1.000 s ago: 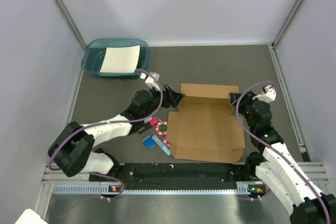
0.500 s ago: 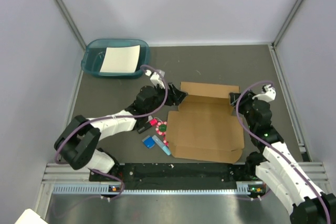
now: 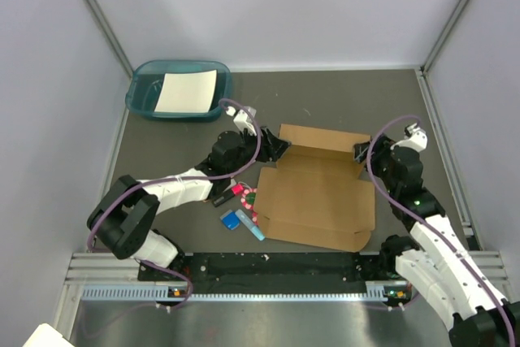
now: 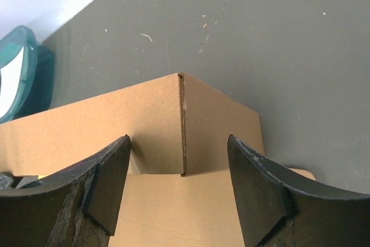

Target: Fold the paper box

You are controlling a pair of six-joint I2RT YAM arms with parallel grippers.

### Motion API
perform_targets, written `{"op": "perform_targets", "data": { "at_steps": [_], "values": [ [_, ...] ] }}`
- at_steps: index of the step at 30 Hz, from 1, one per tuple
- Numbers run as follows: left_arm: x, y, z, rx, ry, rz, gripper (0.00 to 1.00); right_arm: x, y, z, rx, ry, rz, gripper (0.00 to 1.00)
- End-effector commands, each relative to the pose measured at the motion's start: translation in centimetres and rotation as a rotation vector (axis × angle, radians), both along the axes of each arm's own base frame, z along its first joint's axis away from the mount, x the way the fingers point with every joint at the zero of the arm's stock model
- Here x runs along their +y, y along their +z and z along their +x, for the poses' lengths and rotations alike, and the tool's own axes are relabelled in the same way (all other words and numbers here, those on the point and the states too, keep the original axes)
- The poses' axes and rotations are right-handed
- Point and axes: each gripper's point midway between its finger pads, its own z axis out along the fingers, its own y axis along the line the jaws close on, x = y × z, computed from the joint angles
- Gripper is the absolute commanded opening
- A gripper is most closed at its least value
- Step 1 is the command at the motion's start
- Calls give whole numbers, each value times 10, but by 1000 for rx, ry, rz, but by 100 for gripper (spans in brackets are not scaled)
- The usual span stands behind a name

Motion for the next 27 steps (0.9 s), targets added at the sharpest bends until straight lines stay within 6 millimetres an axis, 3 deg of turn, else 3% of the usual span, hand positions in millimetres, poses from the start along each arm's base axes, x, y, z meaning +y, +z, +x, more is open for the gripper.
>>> {"op": "perform_targets", "data": {
  "at_steps": [1, 5, 11, 21, 25, 27],
  "values": [
    [-2, 14, 6, -39, -5, -2, 67, -3, 1, -5, 83, 26, -90, 68],
    [-3, 16, 6, -41, -10, -2, 69, -5, 12, 4, 67, 6, -79, 68],
    [-2, 26, 7, -50, -6, -21, 75, -1, 12, 9, 42, 15, -49, 67],
    [10, 90, 10, -158, 13, -123, 84, -5, -1, 8, 59, 2, -65, 63],
    [5, 84, 23, -132, 18, -86, 84, -6, -3, 9, 57, 1, -70, 60],
    [-3, 75, 31, -106, 5, -62, 75, -7, -7, 9, 66, 0, -79, 57]
  ]
}}
